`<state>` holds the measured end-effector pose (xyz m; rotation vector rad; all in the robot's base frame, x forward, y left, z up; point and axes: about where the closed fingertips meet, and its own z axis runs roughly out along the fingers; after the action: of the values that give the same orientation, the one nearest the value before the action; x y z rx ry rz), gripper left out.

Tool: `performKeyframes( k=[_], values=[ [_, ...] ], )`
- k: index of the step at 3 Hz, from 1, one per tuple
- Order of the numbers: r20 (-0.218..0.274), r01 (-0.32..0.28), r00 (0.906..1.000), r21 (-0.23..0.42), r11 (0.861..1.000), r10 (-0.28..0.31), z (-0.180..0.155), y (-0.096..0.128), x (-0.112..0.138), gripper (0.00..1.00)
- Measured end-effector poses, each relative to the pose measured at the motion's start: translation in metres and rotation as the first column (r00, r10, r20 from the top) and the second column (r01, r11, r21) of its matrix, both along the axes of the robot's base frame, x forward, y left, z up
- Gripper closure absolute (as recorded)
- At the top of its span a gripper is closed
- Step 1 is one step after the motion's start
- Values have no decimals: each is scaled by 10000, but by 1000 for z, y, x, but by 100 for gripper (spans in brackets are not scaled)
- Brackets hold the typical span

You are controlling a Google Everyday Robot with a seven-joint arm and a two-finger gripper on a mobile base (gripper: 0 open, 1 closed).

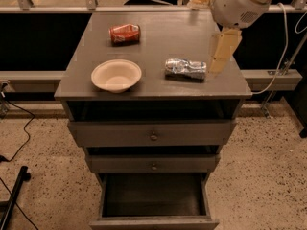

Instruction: Place coke can into bottom drawer

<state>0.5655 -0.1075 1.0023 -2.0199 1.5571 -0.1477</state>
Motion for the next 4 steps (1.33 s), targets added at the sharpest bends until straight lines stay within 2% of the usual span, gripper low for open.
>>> performKeyframes(
  k=[1, 2, 3, 4],
  values=[
    [304, -380, 9988, 57, 9993, 378, -9, 7, 26, 0],
    [813, -1066, 9909, -158, 9942, 1075, -12, 17, 61, 0],
    [1322, -1799, 9742, -337, 9831, 1828, -10, 26, 90, 0],
    [1322, -1799, 9742, -337, 9831, 1828, -10, 26, 90, 0]
  ],
)
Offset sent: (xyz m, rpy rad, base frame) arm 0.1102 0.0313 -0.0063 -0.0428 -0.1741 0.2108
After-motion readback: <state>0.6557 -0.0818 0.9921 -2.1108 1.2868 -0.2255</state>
